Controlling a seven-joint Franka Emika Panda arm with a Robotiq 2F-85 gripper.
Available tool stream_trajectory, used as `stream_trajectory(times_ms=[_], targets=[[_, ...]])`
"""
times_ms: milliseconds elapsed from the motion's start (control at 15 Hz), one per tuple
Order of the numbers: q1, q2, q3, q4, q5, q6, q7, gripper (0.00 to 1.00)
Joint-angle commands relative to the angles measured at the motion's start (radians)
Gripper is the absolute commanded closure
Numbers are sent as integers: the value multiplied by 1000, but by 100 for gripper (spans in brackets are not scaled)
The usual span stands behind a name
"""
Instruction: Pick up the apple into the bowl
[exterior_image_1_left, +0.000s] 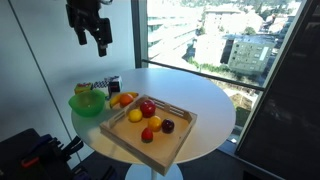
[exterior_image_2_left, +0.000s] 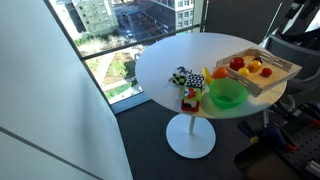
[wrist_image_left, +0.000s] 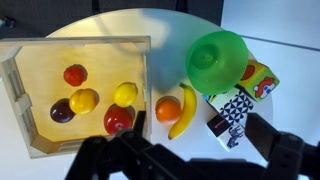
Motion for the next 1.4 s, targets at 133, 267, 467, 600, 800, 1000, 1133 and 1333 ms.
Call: stream_trajectory(times_ms=[133, 267, 467, 600, 800, 1000, 1133, 1333], targets=[[-12, 32, 42, 24, 3, 15, 11, 0], [-11, 51, 56, 34, -3, 32, 20, 0], [-13, 89, 78, 46, -14, 67, 32, 0], [-19, 119, 92, 56, -30, 102, 49, 0], [-35, 166, 109, 73, -64, 148, 93, 0], [-55, 216, 122, 92, -105, 177, 157, 0], [-72, 244, 132, 99, -136, 187, 212, 0], [-88, 280, 145, 108, -181, 180, 286, 0]])
